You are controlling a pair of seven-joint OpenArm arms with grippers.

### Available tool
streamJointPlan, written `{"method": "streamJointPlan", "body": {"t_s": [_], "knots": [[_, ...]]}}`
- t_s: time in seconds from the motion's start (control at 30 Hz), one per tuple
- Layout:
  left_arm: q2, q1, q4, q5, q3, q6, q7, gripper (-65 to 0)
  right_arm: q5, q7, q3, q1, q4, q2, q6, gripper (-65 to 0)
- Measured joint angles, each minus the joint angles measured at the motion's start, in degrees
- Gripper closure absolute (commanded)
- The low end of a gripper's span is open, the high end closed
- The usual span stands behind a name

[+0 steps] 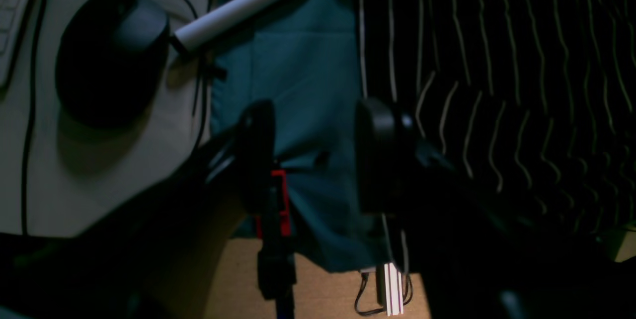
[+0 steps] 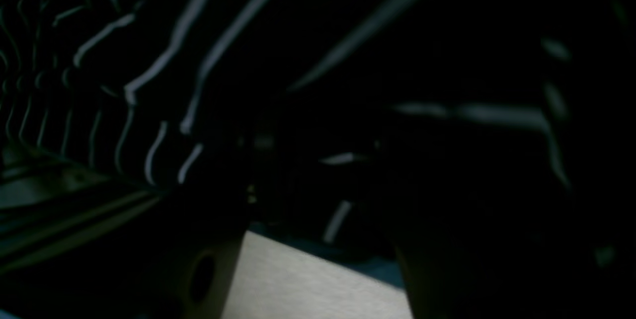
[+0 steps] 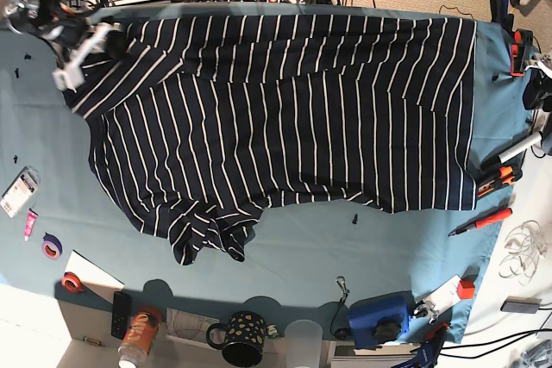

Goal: Layout the t-shirt on the table in an organized manner, then fold the t-shirt properly
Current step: 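Move the right gripper to the shirt corner by the collar and grasp it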

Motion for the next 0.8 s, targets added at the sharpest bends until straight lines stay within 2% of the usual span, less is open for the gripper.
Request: {"method": "streamJointPlan", "body": {"t_s": [0.1, 0.27, 0.4, 0.6, 0.67, 0.8], "knots": [[0.0, -0.02, 0.0, -1.68, 0.0, 0.0, 0.02, -27.0, -5.09, 3.1, -3.1, 0.28, 0.46, 0.28, -1.64, -13.9], [0.0, -0.02, 0.0, -2.05, 0.0, 0.0, 0.02, -27.0, -5.46, 4.11, -4.79, 0.52, 0.87, 0.46, -1.99, 0.0], [0.0, -0.02, 0.0, -2.05, 0.0, 0.0, 0.02, -27.0, -6.82, 2.27, -5.33, 0.55, 5.2, -0.17, -1.99, 0.0], [0.0, -0.02, 0.0, -2.08, 0.0, 0.0, 0.0, -27.0, -6.78, 2.56, -5.31, 0.7, 15.19, -0.15, -1.9, 0.0], [0.0, -0.02, 0.0, -2.08, 0.0, 0.0, 0.0, -27.0, -8.57, 2.56, -5.31, 0.7, 16.31, -0.15, -1.97, 0.0], [0.0, -0.02, 0.0, -2.08, 0.0, 0.0, 0.0, -27.0, -12.83, 2.51, -5.31, 0.59, 16.37, -0.15, -4.87, 0.0]]}}
